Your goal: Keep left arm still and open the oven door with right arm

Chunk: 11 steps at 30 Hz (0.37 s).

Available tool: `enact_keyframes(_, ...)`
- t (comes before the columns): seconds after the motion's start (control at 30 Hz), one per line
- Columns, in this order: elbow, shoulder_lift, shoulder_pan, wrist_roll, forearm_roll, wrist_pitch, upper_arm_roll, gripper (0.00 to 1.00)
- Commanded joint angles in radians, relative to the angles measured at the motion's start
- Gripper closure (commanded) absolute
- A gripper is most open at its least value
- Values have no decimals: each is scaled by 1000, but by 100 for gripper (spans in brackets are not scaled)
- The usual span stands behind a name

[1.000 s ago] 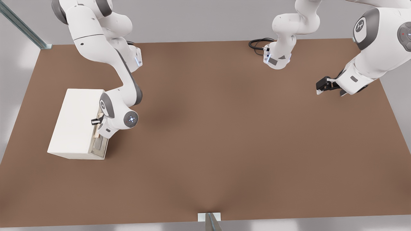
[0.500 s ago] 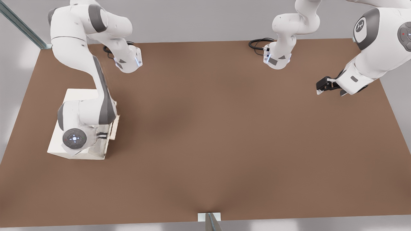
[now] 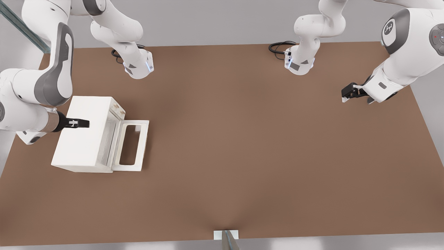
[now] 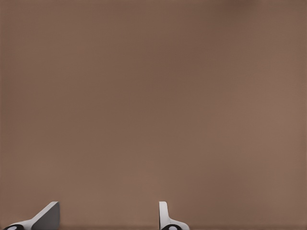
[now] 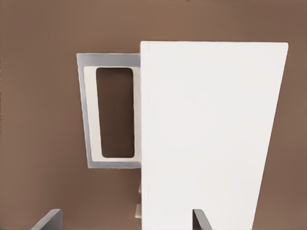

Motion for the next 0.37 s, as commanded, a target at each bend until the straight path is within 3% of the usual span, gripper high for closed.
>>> enact_keyframes(0.0,-2,-4,3,-177,3,40,0,0)
enact_keyframes(0.33,-12,-25,12,-176,-13,64,0,0)
